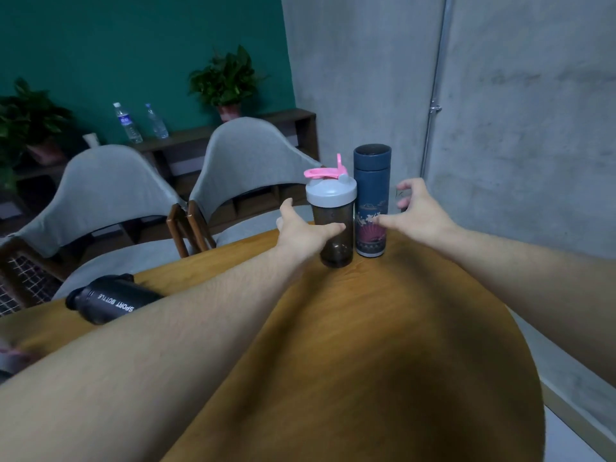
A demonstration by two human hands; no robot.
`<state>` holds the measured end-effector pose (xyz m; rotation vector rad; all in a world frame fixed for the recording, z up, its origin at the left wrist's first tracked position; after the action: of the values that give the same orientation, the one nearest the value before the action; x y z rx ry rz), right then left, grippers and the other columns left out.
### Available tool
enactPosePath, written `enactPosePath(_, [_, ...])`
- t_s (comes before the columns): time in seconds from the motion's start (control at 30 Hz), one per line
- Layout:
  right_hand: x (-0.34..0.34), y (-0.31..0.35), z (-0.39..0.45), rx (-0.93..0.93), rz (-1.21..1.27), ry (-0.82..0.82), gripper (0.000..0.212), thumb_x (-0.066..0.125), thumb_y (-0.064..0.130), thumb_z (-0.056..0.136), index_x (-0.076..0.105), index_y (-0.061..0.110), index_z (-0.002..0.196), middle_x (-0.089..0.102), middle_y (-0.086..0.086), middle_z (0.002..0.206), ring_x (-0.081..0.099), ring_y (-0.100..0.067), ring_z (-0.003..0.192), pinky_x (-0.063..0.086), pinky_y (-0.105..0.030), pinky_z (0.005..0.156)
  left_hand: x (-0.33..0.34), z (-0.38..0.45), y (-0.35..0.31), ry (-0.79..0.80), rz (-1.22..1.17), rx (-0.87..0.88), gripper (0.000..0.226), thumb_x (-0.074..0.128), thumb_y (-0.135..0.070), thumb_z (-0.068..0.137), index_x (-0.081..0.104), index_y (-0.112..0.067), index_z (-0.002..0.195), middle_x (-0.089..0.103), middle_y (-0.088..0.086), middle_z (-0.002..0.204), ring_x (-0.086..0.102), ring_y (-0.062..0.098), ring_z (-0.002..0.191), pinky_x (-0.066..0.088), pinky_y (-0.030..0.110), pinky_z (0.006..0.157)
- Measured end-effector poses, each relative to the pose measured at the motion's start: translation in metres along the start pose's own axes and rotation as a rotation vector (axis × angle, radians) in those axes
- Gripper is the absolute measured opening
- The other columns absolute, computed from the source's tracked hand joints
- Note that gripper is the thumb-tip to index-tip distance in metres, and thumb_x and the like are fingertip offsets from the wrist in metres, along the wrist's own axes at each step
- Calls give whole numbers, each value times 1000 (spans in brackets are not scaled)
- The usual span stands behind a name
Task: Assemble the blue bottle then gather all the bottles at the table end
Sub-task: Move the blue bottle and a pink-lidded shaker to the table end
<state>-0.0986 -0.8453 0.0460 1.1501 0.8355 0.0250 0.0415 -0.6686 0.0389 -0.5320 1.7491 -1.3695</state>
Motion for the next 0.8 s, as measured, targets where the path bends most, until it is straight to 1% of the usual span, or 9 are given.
enactPosePath(0.07, [-3, 16, -21, -20, -16, -12, 66, 84, 30, 78, 45, 17, 129, 53, -2, 99, 57, -22, 89, 45, -33, 74, -24, -26, 5, -11, 0, -5, 96, 81, -34, 84, 20, -25, 158, 31, 9, 160, 46, 30, 137, 43, 47, 113])
enactPosePath(0.13, [-1, 37, -45, -54, -23, -10, 56, 82, 28, 79, 46, 19, 120, 55, -2, 91, 57, -20, 81, 44, -33, 68, -52, -57, 11, -15, 20, -6, 77, 75, -34, 89, 31, -24, 152, 42, 7, 146, 57, 29, 124, 53, 48, 102])
enactPosePath(0.2, [5, 60, -69, -84, -27, 13, 51, 81, 27, 81, 46, 19, 119, 60, -2, 88, 59, -19, 75, 45, -33, 63, -76, -86, 19, 7, 42, -14, 58, 71, -32, 94, 41, -23, 143, 53, 5, 130, 64, 26, 111, 59, 42, 88])
enactPosePath(0.3, [24, 98, -112, -140, -45, 84, 49, 77, 29, 84, 47, 20, 121, 67, -2, 89, 64, -19, 73, 52, -38, 70, -120, -134, 35, 22, 95, -16, 37, 68, -30, 95, 52, -21, 127, 61, 1, 107, 65, 18, 93, 52, 31, 69])
enactPosePath(0.4, [51, 132, -152, -177, -77, 189, 49, 76, 35, 86, 47, 23, 125, 69, -4, 95, 67, -19, 81, 56, -41, 77, -165, -173, 55, 8, 174, -27, 26, 71, -26, 94, 59, -17, 116, 63, 2, 101, 61, 16, 85, 48, 25, 64])
enactPosePath(0.5, [81, 162, -182, -218, -111, 276, 51, 75, 36, 87, 47, 23, 127, 68, -4, 97, 64, -16, 78, 54, -36, 73, -210, -202, 71, -21, 300, -12, 24, 74, -21, 91, 64, -13, 112, 67, 5, 105, 63, 19, 91, 51, 29, 77])
enactPosePath(0.6, [109, 187, -203, -252, -144, 324, 53, 75, 37, 87, 47, 21, 129, 68, -5, 97, 65, -17, 80, 55, -37, 74, -257, -215, 84, -84, 500, 5, 24, 76, -29, 87, 63, -21, 106, 65, 0, 114, 63, 24, 107, 53, 43, 95])
enactPosePath(0.7, [139, 208, -216, -276, -182, 383, 55, 75, 37, 86, 46, 21, 130, 68, -5, 98, 66, -18, 80, 54, -34, 67, -299, -220, 99, -160, 740, -15, 46, 75, -44, 85, 56, -29, 125, 55, 0, 134, 54, 26, 123, 46, 49, 105])
enactPosePath(0.8, [168, 224, -224, -293, -233, 436, 57, 75, 38, 86, 44, 22, 131, 66, -4, 99, 62, -15, 76, 52, -32, 65, -327, -217, 115, -201, 936, -33, 69, 74, -53, 83, 46, -29, 142, 46, 4, 148, 41, 29, 140, 37, 48, 113])
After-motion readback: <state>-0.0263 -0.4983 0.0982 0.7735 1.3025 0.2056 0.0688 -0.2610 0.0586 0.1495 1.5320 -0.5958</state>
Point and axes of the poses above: each hand's wrist, its own z-axis towards the middle knuckle, its own x-axis out of the palm, y = z × x, the point moved 8 cm from there along z, towards the middle knuckle
